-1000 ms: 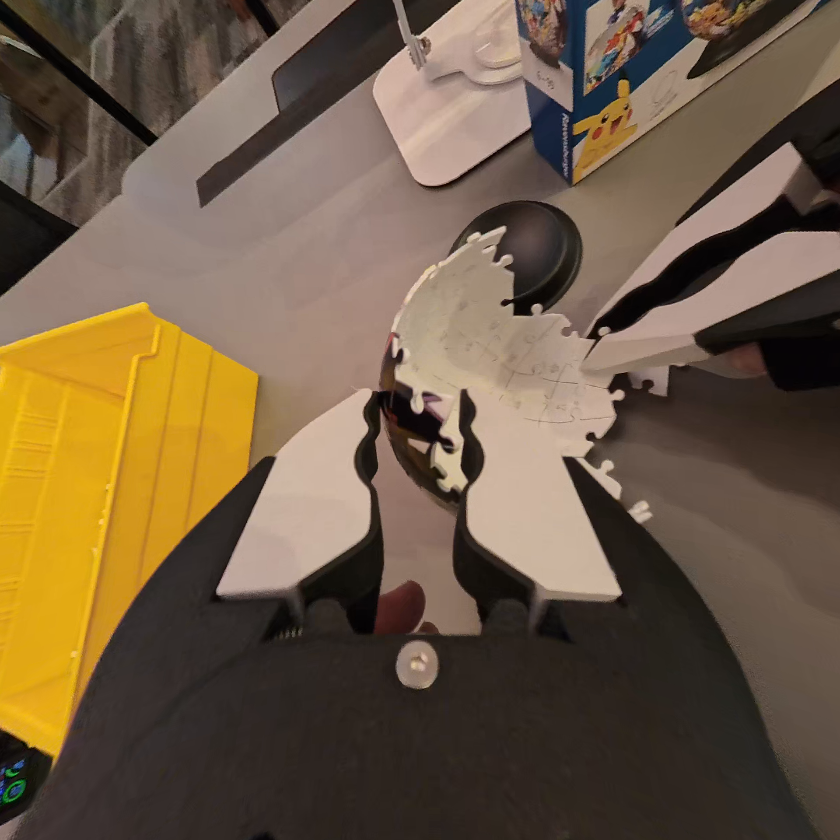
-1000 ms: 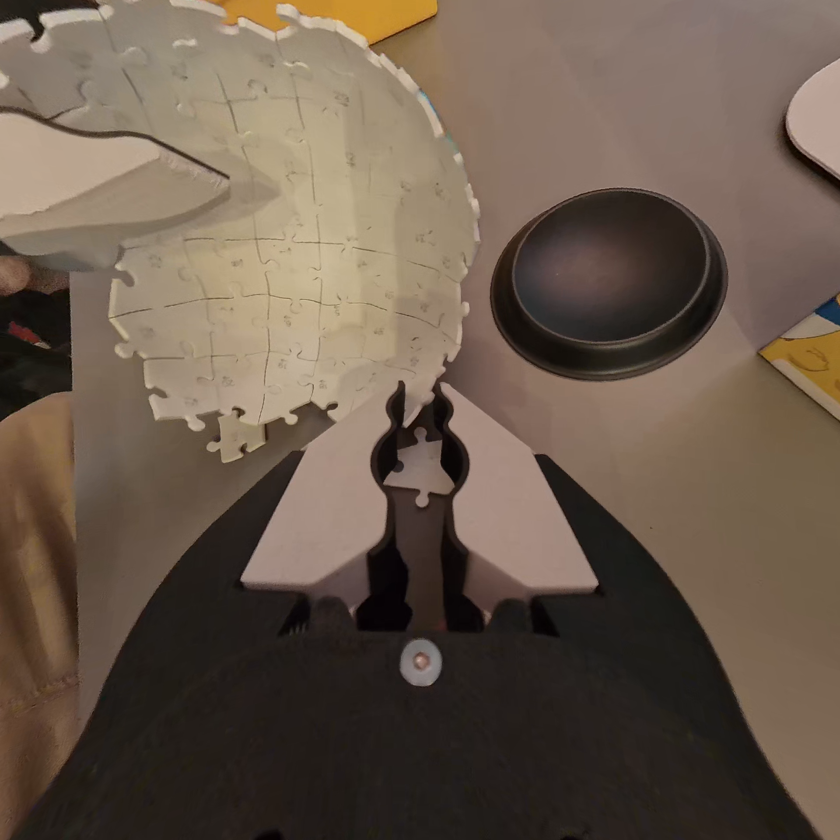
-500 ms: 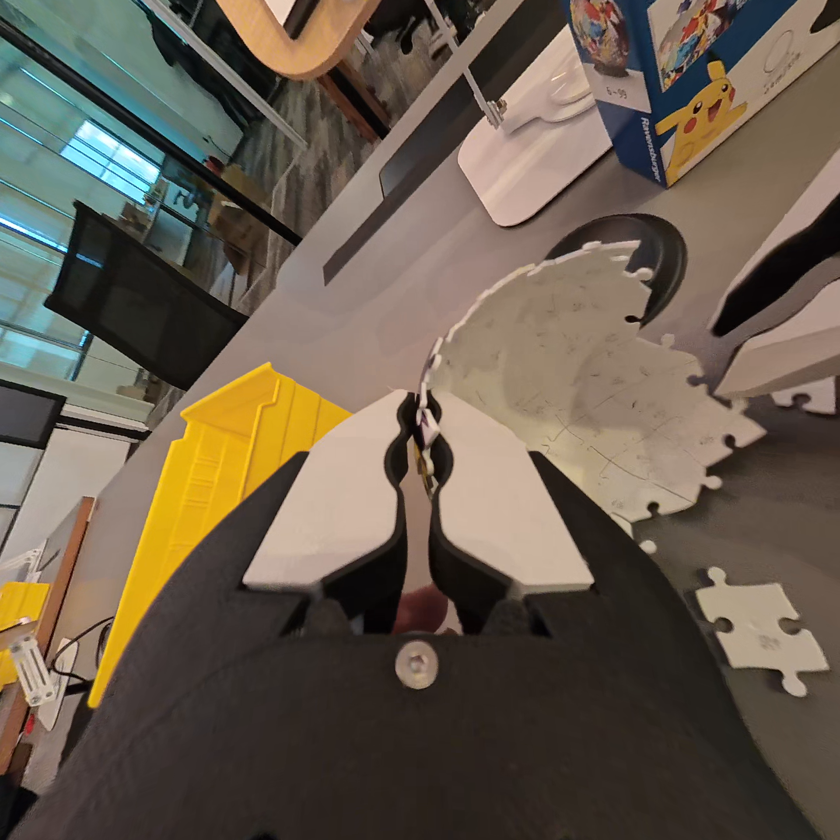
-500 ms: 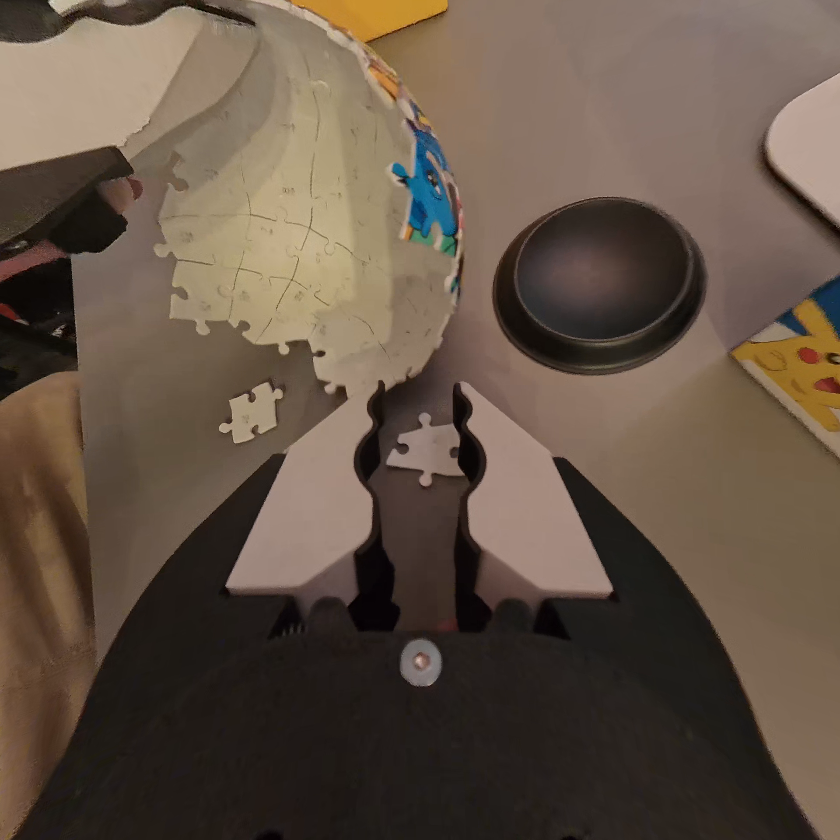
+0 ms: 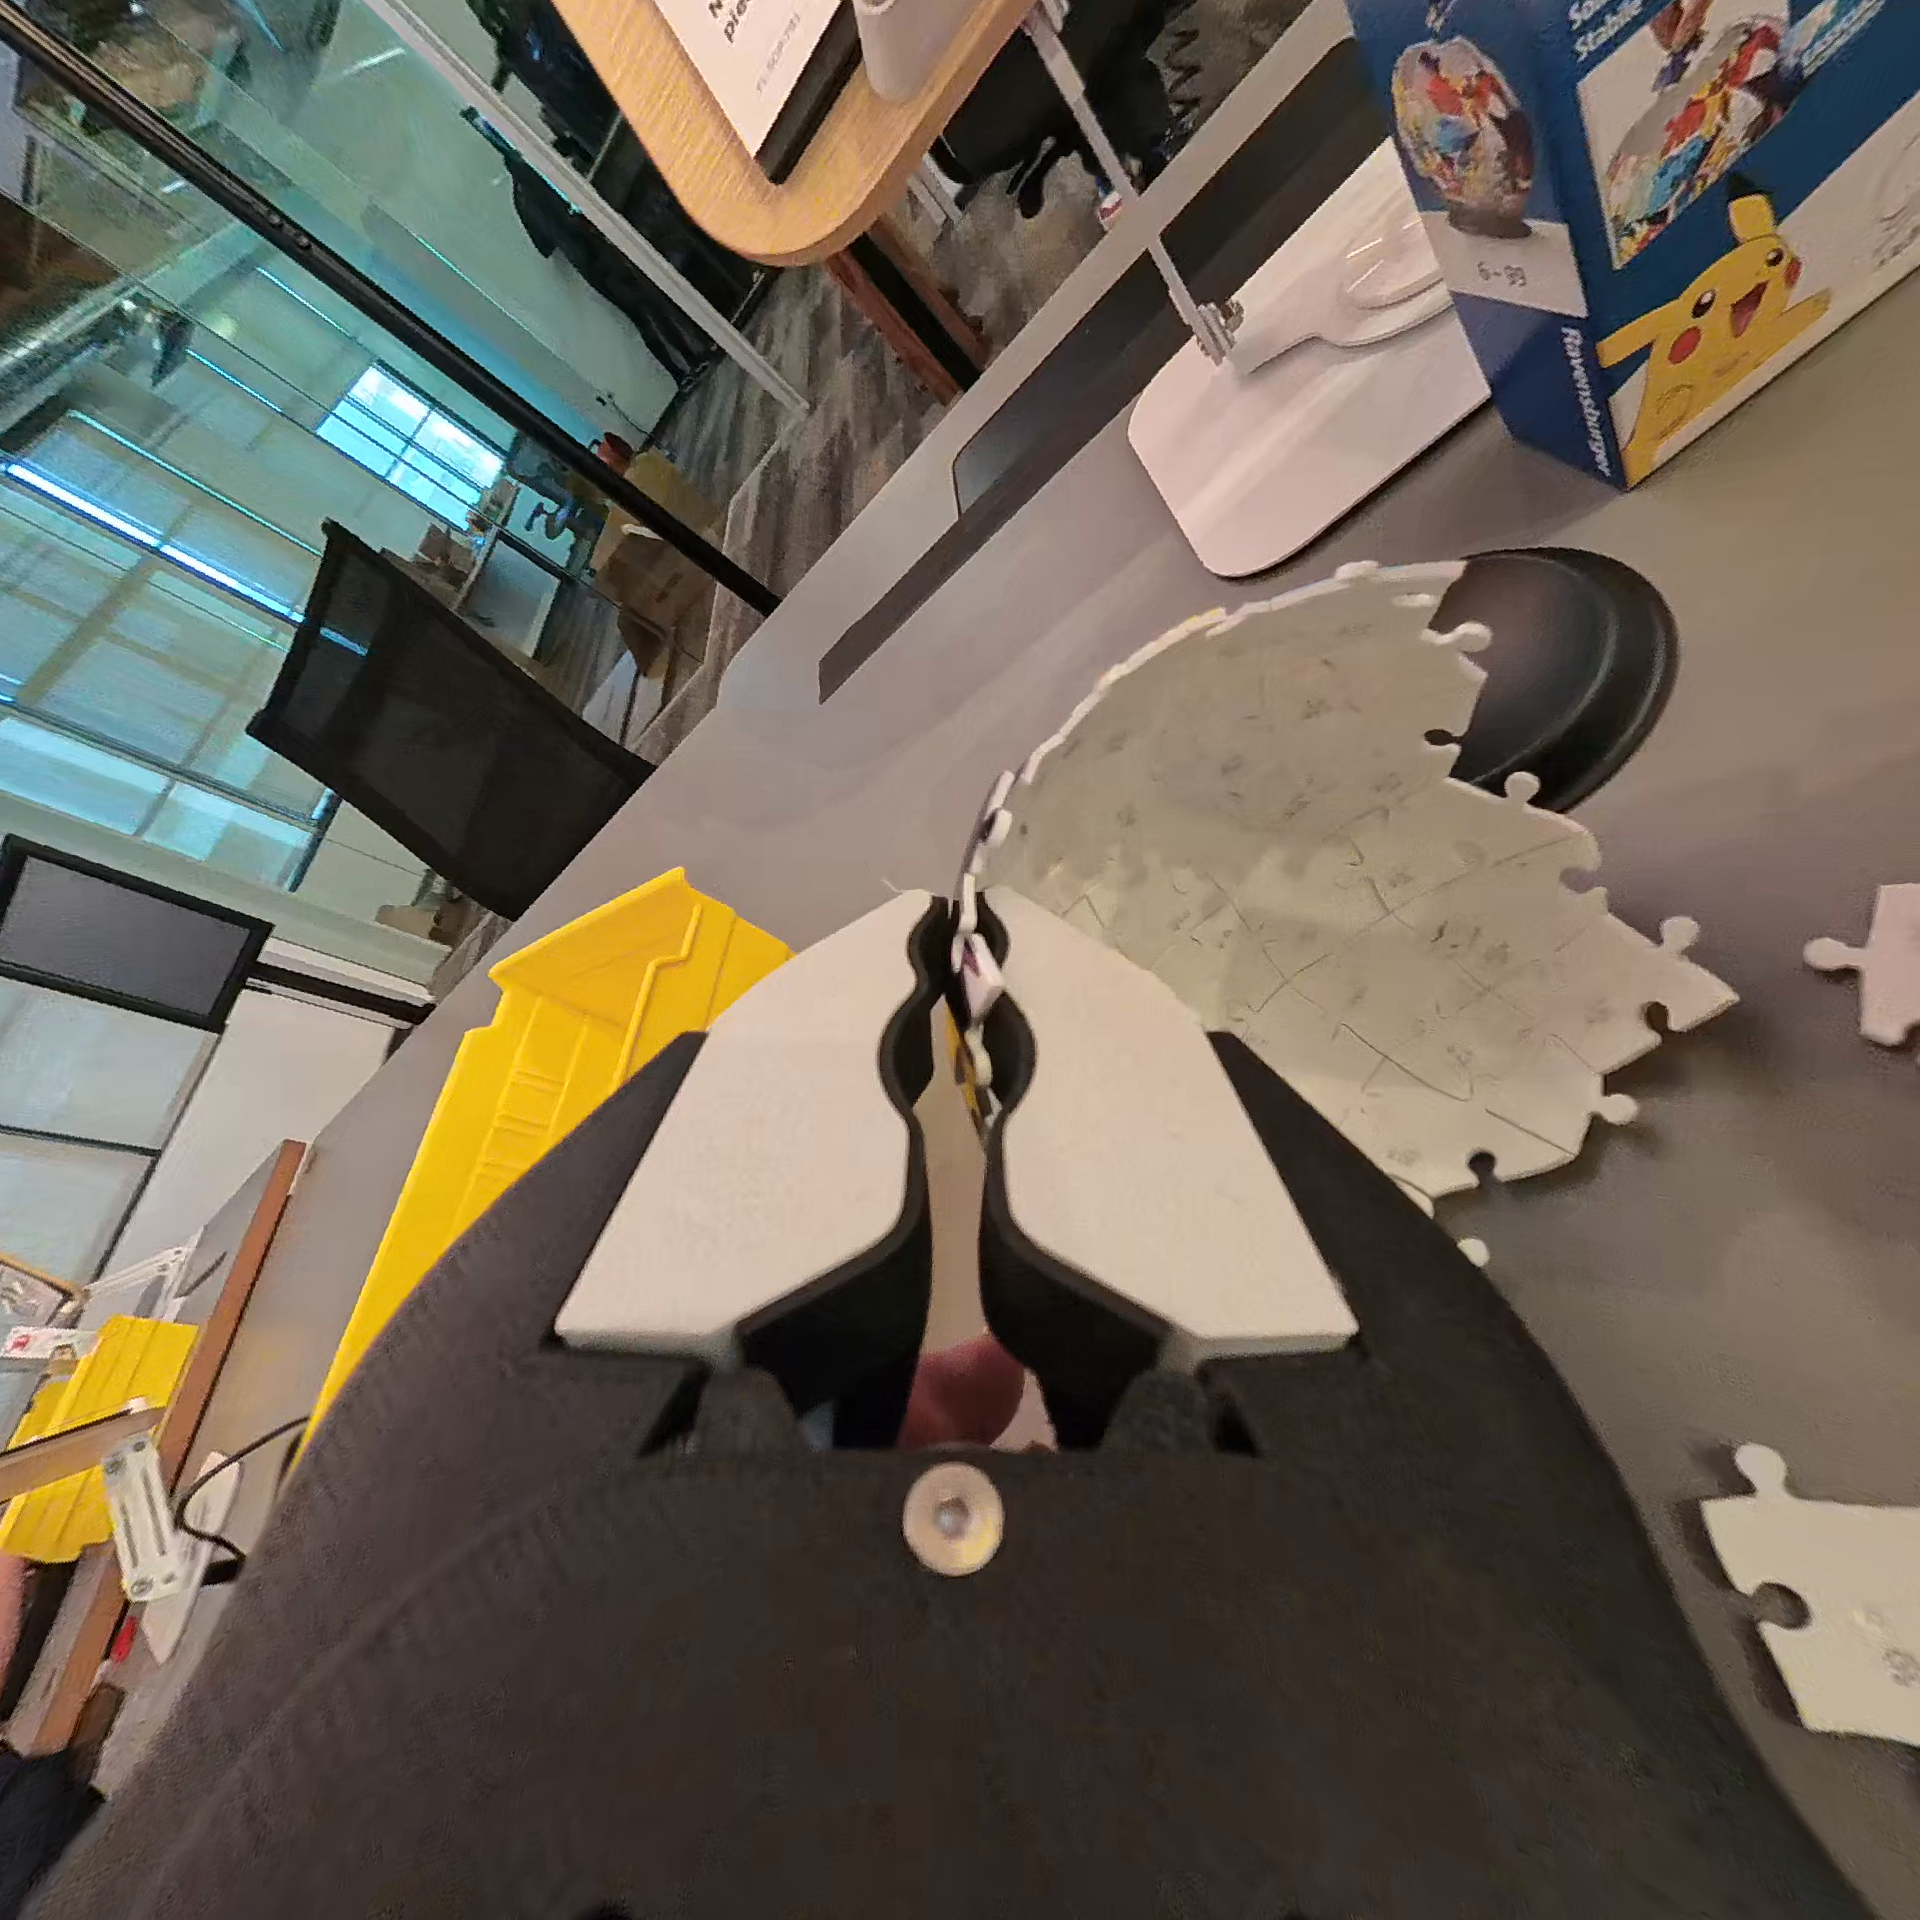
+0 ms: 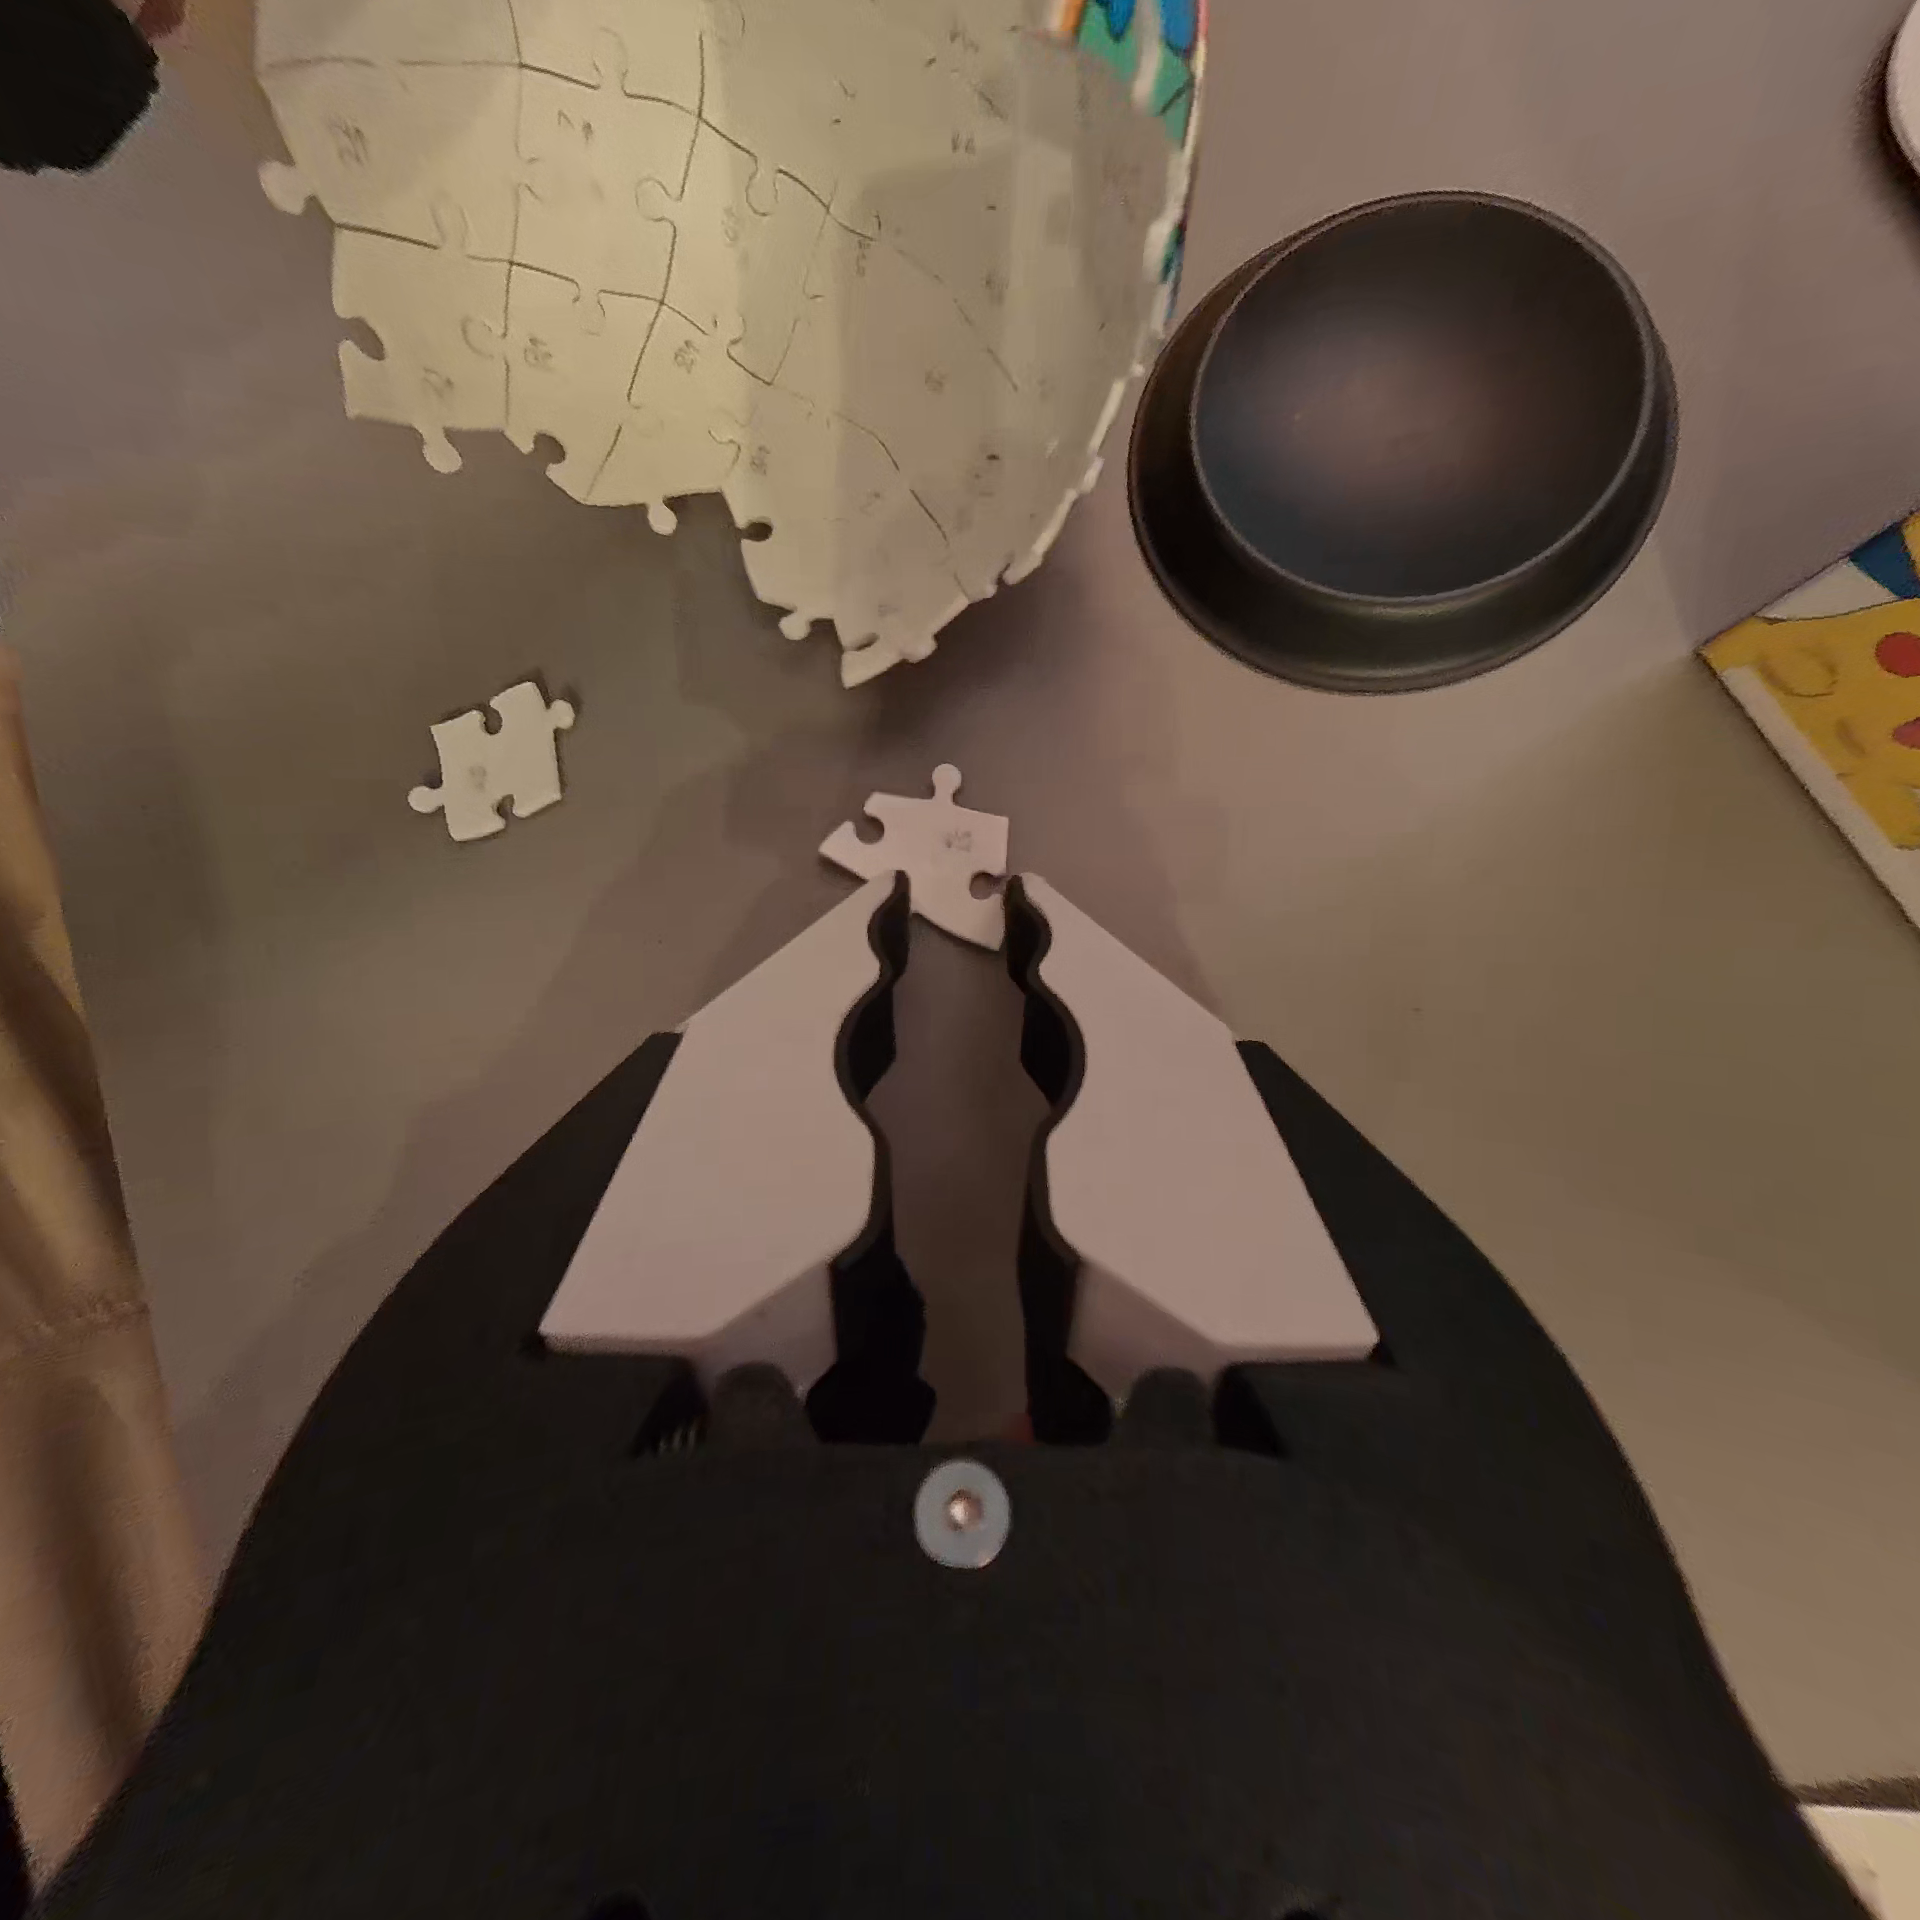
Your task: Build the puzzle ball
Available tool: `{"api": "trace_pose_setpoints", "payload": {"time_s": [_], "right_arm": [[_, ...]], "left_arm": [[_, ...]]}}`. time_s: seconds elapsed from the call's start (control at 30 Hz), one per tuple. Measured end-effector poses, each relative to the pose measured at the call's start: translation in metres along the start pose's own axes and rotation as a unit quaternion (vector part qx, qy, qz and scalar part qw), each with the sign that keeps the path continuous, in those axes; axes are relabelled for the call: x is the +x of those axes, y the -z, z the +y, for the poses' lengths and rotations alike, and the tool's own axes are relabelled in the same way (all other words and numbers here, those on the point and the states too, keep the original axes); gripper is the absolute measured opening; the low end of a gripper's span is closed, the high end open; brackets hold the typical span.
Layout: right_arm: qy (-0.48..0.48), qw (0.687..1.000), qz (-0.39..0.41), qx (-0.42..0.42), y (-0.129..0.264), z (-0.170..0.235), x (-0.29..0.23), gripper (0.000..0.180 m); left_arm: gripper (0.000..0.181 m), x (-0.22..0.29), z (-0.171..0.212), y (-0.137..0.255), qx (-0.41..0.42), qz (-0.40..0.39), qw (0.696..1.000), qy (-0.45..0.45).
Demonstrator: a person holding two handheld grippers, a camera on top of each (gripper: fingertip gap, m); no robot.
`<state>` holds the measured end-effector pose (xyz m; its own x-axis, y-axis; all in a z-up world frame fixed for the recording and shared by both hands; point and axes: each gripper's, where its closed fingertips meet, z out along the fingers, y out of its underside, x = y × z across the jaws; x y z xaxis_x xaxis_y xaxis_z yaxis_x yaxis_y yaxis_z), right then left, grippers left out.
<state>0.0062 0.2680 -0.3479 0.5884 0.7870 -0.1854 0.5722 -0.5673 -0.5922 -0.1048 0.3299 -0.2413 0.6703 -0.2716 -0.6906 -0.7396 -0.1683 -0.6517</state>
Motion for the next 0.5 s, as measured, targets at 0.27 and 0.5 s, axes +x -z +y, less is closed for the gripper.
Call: {"api": "trace_pose_setpoints", "payload": {"time_s": [0.27, 0.5], "right_arm": [[-0.030, 0.999, 0.028, 0.013, -0.010, -0.008, -0.010, 0.004], [-0.052, 0.997, 0.048, 0.035, -0.013, -0.014, -0.013, 0.003]], "left_arm": [[0.003, -0.001, -0.003, -0.001, 0.010, -0.021, 1.000, -0.017], [0.003, 0.004, -0.010, 0.002, 0.023, -0.032, 0.998, -0.040]]}}
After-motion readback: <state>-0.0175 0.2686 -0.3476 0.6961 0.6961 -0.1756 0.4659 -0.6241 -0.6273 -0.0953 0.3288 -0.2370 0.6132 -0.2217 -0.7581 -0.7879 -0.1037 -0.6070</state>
